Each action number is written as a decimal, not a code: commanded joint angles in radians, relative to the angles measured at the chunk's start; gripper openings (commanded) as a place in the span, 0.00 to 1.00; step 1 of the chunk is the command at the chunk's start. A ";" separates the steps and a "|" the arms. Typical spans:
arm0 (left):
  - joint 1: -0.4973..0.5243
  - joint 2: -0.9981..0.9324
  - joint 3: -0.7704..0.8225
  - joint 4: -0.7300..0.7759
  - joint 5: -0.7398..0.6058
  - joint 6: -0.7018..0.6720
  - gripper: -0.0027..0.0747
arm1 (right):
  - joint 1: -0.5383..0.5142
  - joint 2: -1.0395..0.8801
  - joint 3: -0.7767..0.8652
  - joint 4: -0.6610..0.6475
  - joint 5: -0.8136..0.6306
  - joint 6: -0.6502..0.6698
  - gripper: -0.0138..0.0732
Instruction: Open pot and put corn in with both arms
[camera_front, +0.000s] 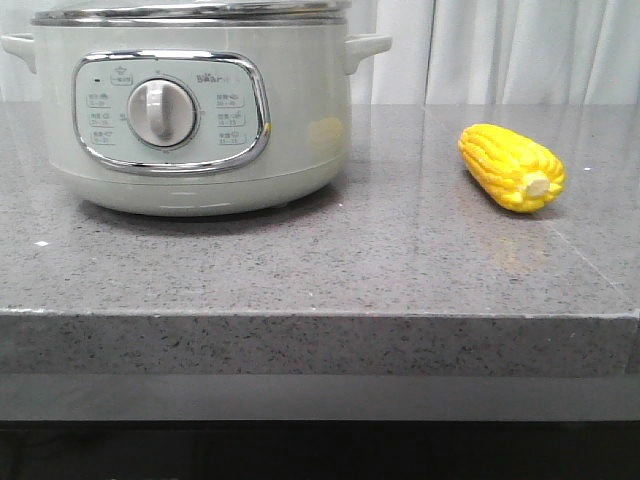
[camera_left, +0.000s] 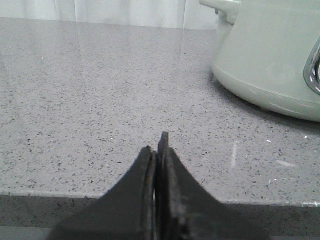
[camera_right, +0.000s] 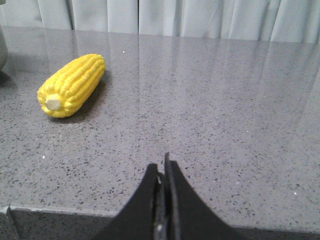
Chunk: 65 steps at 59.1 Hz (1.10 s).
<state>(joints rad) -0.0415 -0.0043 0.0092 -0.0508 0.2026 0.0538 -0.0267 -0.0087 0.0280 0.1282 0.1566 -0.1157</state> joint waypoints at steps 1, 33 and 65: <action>-0.001 -0.024 -0.003 -0.006 -0.091 -0.010 0.01 | -0.007 -0.023 -0.003 -0.007 -0.073 -0.005 0.08; -0.001 -0.024 -0.031 -0.006 -0.191 -0.010 0.01 | -0.007 -0.023 -0.046 -0.007 -0.072 -0.005 0.08; -0.001 0.412 -0.520 -0.006 -0.014 -0.010 0.01 | -0.007 0.309 -0.603 -0.007 0.129 -0.005 0.08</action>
<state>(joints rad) -0.0415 0.3431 -0.4394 -0.0508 0.2579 0.0538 -0.0267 0.2268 -0.4884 0.1282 0.3332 -0.1157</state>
